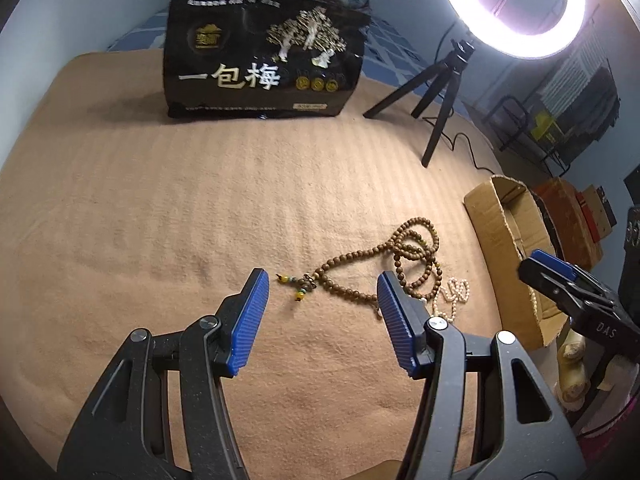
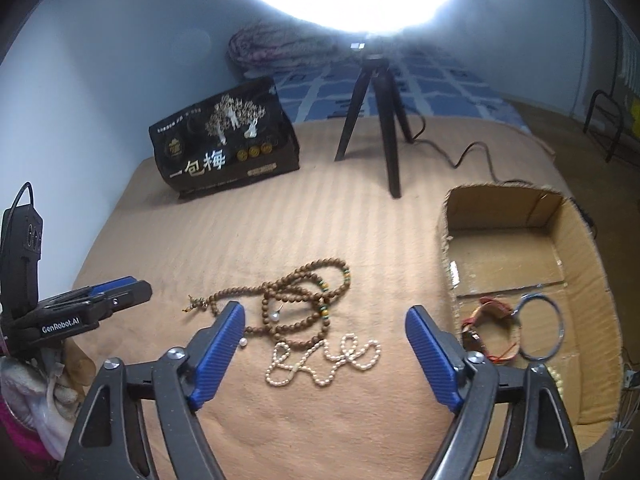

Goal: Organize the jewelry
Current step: 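Lower the left gripper to the brown mala while the right approaches the pearl necklace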

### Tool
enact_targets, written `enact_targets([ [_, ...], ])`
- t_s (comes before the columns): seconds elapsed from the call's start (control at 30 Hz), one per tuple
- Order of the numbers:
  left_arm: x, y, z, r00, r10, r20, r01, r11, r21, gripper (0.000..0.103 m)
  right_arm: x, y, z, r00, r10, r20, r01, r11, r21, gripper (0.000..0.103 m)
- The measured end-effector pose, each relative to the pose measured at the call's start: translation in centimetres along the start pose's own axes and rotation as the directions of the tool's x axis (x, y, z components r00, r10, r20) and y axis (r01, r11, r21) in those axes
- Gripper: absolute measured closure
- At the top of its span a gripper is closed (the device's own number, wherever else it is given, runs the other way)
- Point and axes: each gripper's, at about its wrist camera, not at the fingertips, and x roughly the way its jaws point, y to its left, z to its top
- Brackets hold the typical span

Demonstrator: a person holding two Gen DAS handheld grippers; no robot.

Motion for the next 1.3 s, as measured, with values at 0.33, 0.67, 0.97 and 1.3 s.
enact_targets([
  [0.33,1.7,-1.4,-0.3,0.999,-0.011,-0.036,0.013,0.999,0.05,0.049,3.1,-0.4,-1.4,0.987,0.065,-0.145,-0.062,0.998,0.026,0.042],
  [0.67,3.4,-3.2,0.9,0.996,-0.07,-0.058,0.075,0.993,0.088,0.05,5.4,0.0,-3.2,0.972,0.016,-0.235,-0.001,0.998,0.062,0.044],
  [0.97,6.6,-5.9,1.7,0.99,-0.079,-0.115,0.101,0.974,0.203,0.05,6.5,-0.1,-4.1,0.967,0.012,-0.256,0.011,0.996,0.086,0.044],
  [1.3,10.4,-8.0,1.9,0.985,-0.037,-0.167,0.087,0.949,0.304,0.05,7.4,0.1,-4.1,0.968,-0.013,-0.252,0.035,0.996,0.08,0.044],
])
